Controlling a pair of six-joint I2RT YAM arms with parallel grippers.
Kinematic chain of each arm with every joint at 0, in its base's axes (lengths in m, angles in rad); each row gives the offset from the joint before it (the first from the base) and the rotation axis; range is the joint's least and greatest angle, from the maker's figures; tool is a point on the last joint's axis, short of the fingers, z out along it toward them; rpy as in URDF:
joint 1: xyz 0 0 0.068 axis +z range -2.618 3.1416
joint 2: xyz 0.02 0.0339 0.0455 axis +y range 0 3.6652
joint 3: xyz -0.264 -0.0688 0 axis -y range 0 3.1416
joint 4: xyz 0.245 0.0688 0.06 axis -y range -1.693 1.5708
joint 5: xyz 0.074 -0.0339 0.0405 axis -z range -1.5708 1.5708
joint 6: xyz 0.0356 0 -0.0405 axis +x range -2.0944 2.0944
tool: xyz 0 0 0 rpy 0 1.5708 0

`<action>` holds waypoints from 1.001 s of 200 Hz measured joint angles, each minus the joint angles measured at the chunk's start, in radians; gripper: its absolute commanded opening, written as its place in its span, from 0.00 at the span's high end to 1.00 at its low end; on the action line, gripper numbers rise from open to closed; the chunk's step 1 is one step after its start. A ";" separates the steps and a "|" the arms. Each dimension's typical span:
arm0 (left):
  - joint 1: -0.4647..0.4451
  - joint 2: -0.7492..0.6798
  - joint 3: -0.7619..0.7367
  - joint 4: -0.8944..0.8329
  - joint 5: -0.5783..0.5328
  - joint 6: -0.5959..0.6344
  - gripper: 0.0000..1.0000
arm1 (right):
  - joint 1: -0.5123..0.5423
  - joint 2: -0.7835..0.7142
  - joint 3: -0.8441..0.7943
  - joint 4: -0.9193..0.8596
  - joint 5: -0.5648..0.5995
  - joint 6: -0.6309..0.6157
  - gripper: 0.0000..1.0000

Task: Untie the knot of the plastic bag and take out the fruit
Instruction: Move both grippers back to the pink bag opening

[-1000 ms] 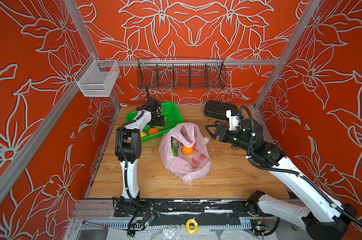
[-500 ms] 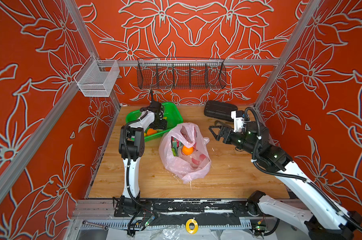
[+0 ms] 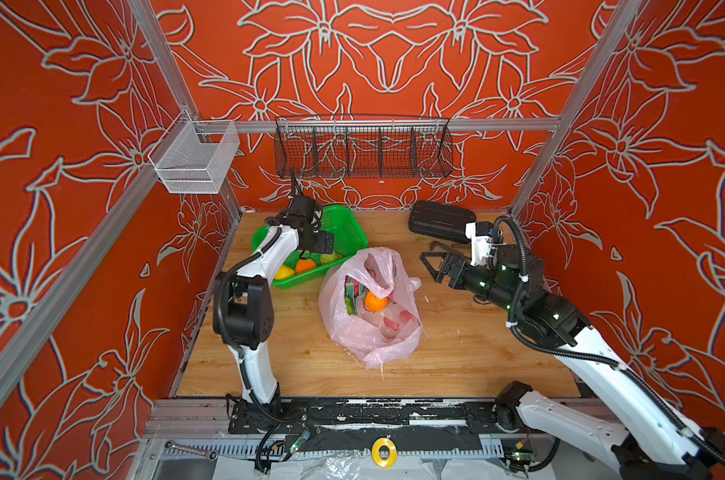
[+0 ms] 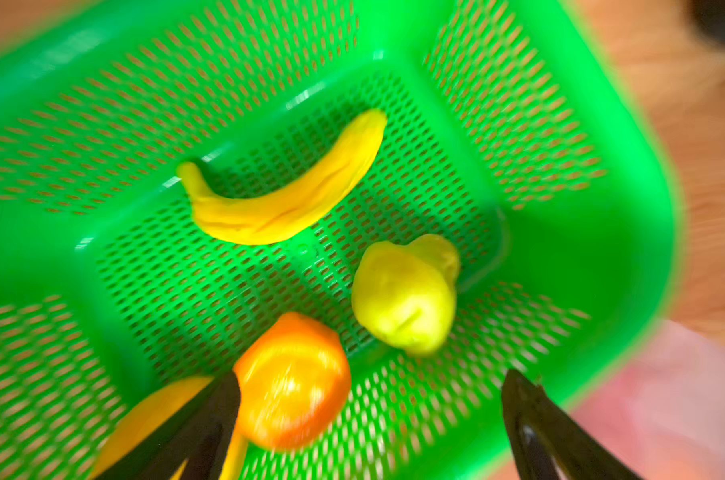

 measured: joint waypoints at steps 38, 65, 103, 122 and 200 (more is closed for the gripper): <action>-0.015 -0.322 -0.159 0.097 0.081 -0.090 0.01 | 0.000 0.042 -0.003 0.002 -0.052 -0.003 0.15; -0.067 -0.531 -0.302 0.171 0.131 -0.171 0.01 | 0.000 0.085 -0.003 0.006 -0.113 -0.008 0.20; -0.201 -0.712 -0.434 0.182 0.132 -0.299 0.01 | 0.033 0.135 -0.003 0.006 -0.175 -0.010 0.24; -0.259 -0.760 -0.472 0.144 0.105 -0.378 0.00 | 0.091 0.157 -0.003 0.004 -0.170 -0.014 0.27; -0.443 -1.005 -0.849 -0.042 0.064 -0.819 0.05 | 0.343 0.318 -0.068 0.027 -0.039 0.048 0.47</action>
